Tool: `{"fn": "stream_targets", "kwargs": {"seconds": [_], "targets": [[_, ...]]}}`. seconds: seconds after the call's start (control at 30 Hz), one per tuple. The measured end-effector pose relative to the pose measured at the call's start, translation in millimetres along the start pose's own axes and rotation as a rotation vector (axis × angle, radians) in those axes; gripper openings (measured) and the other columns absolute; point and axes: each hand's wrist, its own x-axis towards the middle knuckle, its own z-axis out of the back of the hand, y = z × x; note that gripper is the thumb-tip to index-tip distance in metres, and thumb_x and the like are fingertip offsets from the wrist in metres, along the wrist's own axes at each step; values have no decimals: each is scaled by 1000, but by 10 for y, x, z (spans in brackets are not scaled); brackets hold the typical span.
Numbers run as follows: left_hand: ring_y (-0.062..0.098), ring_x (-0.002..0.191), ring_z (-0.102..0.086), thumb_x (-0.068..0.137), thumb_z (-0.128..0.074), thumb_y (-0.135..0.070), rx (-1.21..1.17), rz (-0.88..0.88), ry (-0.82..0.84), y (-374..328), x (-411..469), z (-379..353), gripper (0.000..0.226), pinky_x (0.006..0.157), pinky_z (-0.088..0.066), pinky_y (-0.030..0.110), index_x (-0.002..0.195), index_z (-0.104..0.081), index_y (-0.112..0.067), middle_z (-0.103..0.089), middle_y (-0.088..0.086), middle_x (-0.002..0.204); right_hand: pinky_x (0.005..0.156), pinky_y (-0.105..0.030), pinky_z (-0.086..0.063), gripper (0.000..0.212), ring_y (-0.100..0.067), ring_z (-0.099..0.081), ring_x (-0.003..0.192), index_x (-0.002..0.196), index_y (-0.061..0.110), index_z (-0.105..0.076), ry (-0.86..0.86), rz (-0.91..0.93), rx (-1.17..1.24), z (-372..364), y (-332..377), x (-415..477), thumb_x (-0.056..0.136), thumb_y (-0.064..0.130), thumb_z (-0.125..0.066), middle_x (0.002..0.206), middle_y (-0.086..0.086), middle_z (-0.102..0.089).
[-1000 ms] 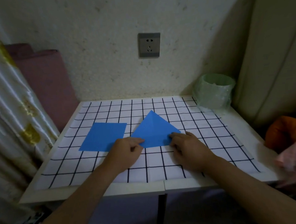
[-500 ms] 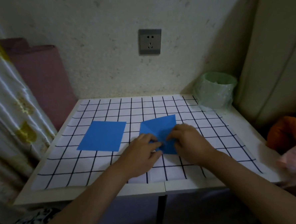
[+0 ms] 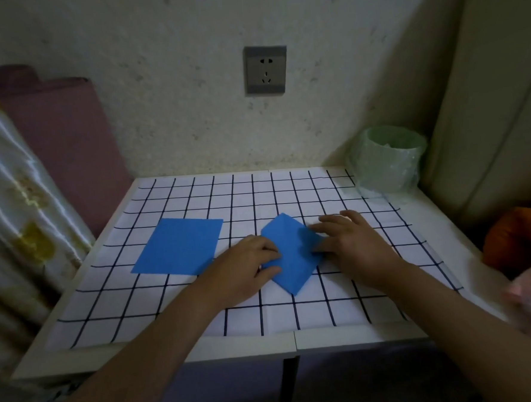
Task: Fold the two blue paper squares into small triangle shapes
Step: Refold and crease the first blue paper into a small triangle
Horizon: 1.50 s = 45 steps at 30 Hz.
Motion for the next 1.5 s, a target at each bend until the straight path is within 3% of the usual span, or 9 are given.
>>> {"fn": "stream_targets", "kwargs": {"seconds": [0.17,0.33,0.53,0.83,0.97,1.1,1.27,1.4,1.5], "targets": [[6,119,-46,95,-56,-44,123,-40,-58,28,17,67,40,101,-38,25,126,-65,-20,-59,-10,125,99,-45,-41,7,-18,-65,104,85,26,-78,-136,178,81,39,113,-29,79,28,-74,106,4,-73],[6,122,-41,92,-59,-49,116,-24,5,29,26,61,52,105,-38,26,133,-58,-17,-53,-8,131,88,-33,-44,21,-6,-60,94,97,27,-74,-84,273,238,52,288,-78,81,37,-65,97,14,-71],[10,133,-37,96,-57,-36,123,-2,32,24,27,76,46,113,-27,29,139,-55,-19,-49,-9,143,87,-43,-48,22,-11,-66,98,97,24,-79,-40,145,290,136,138,-127,76,23,-73,105,8,-73],[7,131,-40,100,-51,-15,4,24,28,-17,-16,-23,35,114,-29,25,133,-60,-21,-53,-9,140,75,-31,-48,21,-8,-59,77,80,20,-78,-35,71,472,78,285,-86,89,32,-64,87,5,-68],[2,127,-41,96,-51,-26,-106,48,4,-51,-48,-40,28,108,-26,21,119,-68,-28,-56,-14,136,74,-28,-44,22,-7,-54,77,69,27,-69,19,-99,539,13,309,-63,89,37,-65,80,10,-63],[-4,122,-43,88,-53,-58,-243,97,-4,-91,-63,-35,26,106,-30,25,92,-68,-37,-58,-17,132,60,-19,-35,30,-6,-55,62,59,32,-58,55,-285,578,-33,333,-37,87,41,-65,61,10,-57],[-11,115,-47,87,-68,-42,-332,217,-107,-140,-22,-128,18,106,-37,25,70,-63,-38,-61,-23,121,57,-22,-38,27,-7,-54,61,66,29,-56,94,-362,544,-41,395,18,90,41,-60,66,5,-56],[-5,112,-52,86,-72,-36,-374,287,-165,-151,-5,-196,13,102,-42,26,74,-66,-33,-63,-21,116,56,-23,-38,28,-10,-55,61,67,25,-55,119,-395,529,-23,415,75,91,38,-60,66,2,-59],[0,110,-54,82,-76,-32,-365,315,-185,-156,-9,-212,20,99,-45,24,95,-61,-36,-62,-18,113,58,-27,-44,28,-15,-58,63,69,17,-58,114,-434,509,-13,421,115,89,36,-61,67,-3,-61]]}}
